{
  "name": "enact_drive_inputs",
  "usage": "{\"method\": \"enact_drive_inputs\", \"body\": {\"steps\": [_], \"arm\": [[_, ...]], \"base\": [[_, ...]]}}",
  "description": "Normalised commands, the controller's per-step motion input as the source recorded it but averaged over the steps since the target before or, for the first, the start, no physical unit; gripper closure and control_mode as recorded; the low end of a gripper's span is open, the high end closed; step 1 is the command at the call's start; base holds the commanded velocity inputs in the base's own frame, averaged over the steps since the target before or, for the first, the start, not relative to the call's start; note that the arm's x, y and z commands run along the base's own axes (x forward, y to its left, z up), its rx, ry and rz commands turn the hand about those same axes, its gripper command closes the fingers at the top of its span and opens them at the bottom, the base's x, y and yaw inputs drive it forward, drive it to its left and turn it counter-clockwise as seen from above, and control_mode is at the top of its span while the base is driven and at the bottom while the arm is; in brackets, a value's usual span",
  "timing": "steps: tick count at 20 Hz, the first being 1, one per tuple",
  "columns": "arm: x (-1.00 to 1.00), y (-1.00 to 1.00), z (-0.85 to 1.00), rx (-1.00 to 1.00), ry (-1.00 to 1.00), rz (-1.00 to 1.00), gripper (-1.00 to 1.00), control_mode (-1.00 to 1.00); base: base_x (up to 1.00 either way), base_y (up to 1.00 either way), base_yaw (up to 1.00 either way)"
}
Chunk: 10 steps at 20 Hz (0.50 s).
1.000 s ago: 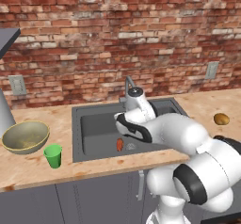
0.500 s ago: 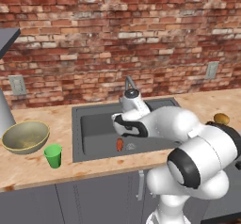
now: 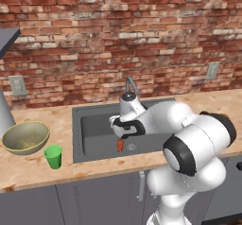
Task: Remove the potato and sweet potato from the sink. Then move the bowl and cup from the counter to the sink for washing.
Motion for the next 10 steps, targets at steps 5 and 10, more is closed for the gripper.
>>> {"method": "enact_drive_inputs", "body": {"steps": [5, 10], "arm": [[0.19, 0.02, -0.18, 0.00, 0.00, 0.00, -1.00, -1.00], [0.19, 0.01, -0.19, 0.00, 0.00, 0.00, -1.00, -1.00]], "base": [[0.00, 0.00, 0.00], [0.00, 0.00, 0.00]]}}
